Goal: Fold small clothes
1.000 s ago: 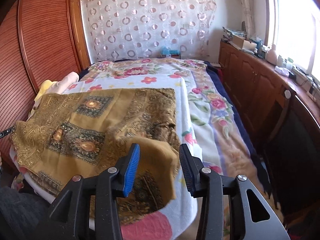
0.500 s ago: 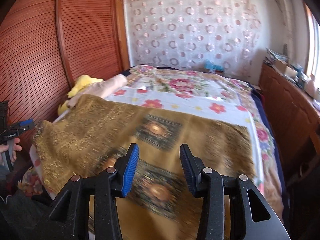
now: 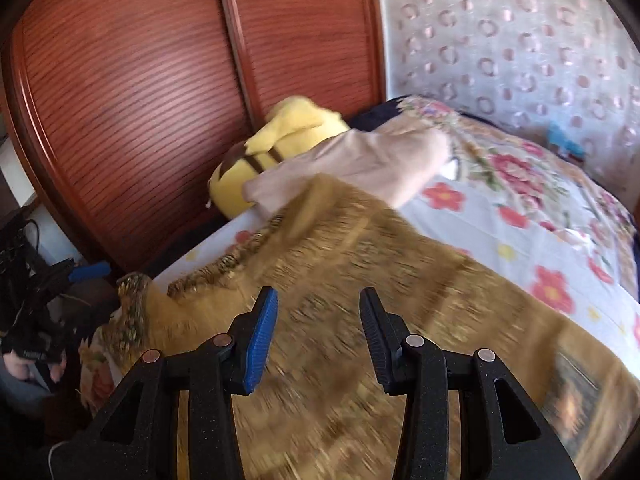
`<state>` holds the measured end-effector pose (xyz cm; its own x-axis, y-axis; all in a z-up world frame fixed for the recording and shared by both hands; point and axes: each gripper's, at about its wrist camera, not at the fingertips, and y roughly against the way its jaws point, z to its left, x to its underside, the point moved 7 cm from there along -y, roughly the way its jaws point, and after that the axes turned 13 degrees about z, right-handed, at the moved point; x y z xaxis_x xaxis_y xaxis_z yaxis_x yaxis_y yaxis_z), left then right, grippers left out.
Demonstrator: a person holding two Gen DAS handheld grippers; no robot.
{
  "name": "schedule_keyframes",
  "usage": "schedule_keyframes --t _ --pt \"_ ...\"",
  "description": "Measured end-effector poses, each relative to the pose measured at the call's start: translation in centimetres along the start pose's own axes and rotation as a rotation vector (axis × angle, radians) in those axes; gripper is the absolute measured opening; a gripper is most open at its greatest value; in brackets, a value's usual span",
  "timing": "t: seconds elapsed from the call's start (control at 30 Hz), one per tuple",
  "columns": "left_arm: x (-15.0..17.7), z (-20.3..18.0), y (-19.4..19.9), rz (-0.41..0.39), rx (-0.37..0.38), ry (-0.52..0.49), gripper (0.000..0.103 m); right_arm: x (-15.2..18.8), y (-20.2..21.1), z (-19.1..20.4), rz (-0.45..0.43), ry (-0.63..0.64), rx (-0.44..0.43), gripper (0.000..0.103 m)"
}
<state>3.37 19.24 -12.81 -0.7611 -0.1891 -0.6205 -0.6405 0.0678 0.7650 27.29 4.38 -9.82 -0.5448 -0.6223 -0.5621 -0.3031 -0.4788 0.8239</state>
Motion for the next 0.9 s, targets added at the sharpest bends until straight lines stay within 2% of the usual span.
schedule_keyframes --t 0.2,0.37,0.43,0.47,0.53,0.63,0.8,0.9 --pt "0.5 0.6 0.3 -0.007 -0.001 0.007 0.077 -4.2 -8.4 2.5 0.128 0.039 -0.03 0.044" --pt "0.8 0.7 0.3 -0.006 0.01 0.006 0.077 -5.0 -11.6 3.8 0.199 0.08 0.011 0.044" --pt "0.9 0.6 0.2 -0.004 0.015 0.006 0.077 -5.1 -12.1 4.0 0.189 0.118 0.048 0.033" --pt "0.9 0.5 0.1 -0.003 0.019 0.006 0.077 -5.2 -12.2 4.1 0.185 0.135 0.064 0.02" --pt "1.0 0.3 -0.1 0.003 0.025 0.003 0.077 -5.3 -12.4 3.9 0.182 0.148 0.075 0.002" --pt "0.9 -0.1 -0.2 0.005 0.032 -0.003 0.077 -5.9 -10.7 3.8 0.117 0.157 0.078 0.002" --pt "0.7 -0.4 -0.3 0.003 0.05 0.001 0.078 -9.3 -7.7 2.2 -0.043 0.1 0.124 0.002" --pt "0.6 -0.5 -0.4 0.0 0.056 0.01 0.078 -9.3 -8.3 1.8 -0.034 0.093 0.125 0.002"
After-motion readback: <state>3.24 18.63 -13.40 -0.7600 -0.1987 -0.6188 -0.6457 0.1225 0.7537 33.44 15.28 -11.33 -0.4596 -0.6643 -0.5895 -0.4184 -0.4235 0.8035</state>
